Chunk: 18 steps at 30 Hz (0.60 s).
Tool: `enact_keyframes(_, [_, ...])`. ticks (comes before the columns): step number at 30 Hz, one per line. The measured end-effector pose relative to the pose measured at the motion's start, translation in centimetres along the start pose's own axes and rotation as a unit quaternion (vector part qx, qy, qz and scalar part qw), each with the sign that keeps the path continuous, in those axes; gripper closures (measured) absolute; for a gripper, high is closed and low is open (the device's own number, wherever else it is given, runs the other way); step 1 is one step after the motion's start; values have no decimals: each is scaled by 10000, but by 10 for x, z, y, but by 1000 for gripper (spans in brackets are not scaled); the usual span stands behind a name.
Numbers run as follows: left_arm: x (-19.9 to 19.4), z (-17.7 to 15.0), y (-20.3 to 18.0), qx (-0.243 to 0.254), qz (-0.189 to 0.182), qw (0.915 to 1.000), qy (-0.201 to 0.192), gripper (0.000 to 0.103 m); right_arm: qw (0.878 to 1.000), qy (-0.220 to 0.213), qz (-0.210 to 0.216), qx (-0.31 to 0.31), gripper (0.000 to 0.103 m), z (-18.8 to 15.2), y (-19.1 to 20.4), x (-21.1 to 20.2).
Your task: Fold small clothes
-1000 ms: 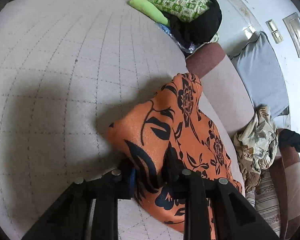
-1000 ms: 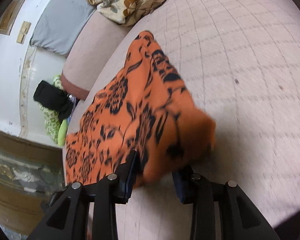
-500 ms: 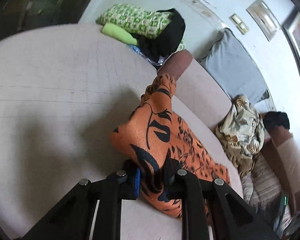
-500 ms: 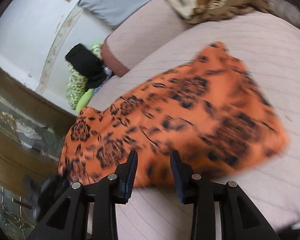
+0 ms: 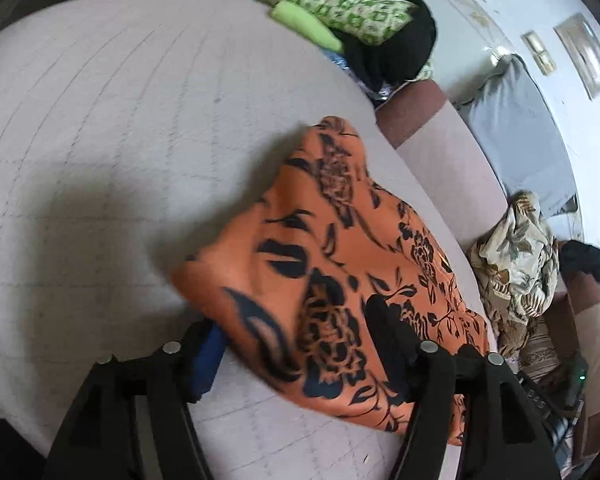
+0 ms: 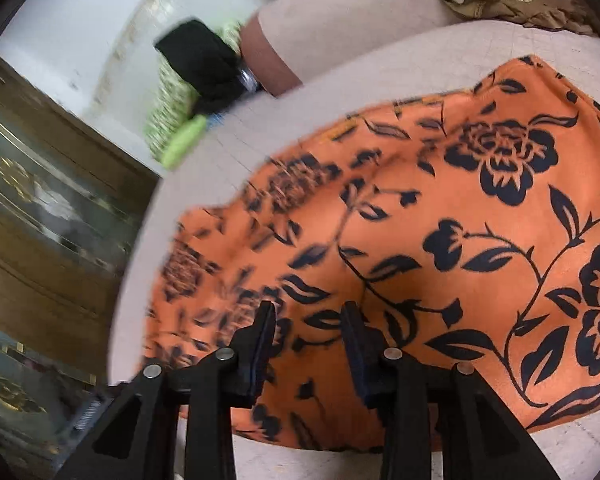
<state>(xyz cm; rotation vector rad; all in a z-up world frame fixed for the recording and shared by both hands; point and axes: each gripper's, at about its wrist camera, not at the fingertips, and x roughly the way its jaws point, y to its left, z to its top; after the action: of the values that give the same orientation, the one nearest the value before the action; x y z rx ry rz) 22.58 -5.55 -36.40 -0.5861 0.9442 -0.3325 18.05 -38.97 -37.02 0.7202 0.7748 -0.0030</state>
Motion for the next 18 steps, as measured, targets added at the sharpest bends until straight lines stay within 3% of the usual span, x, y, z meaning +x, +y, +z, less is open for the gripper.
enact_keyframes(3, [8,1,-11,303,46,9995,-120,36,9980,560,-222,172,64,-11,-14,20])
enact_keyframes(5, [14,4,-14,354,132,9991,-190,64,9993,322,-179,32,65,-12,-9,17])
enact_keyframes(7, [15,6,-14,353,90,9991,-225,69,9992,349,-214,-25,65,-14,-8,13])
enact_keyframes(12, [12,5,-13,437,12,9985,-316,68,9993,136,46,350,66,-18,-18,0])
enact_keyframes(14, [21,5,-12,343,-142,9992,-174,50,9991,-69,125,399,64,-16,-18,-7])
enact_keyframes(16, [27,3,-13,359,-178,9992,-32,50,9995,111,-147,252,67,-15,-18,-2])
enact_keyframes(18, [25,1,-20,603,-17,9981,-129,63,9991,305,-280,47,69,-14,-17,9])
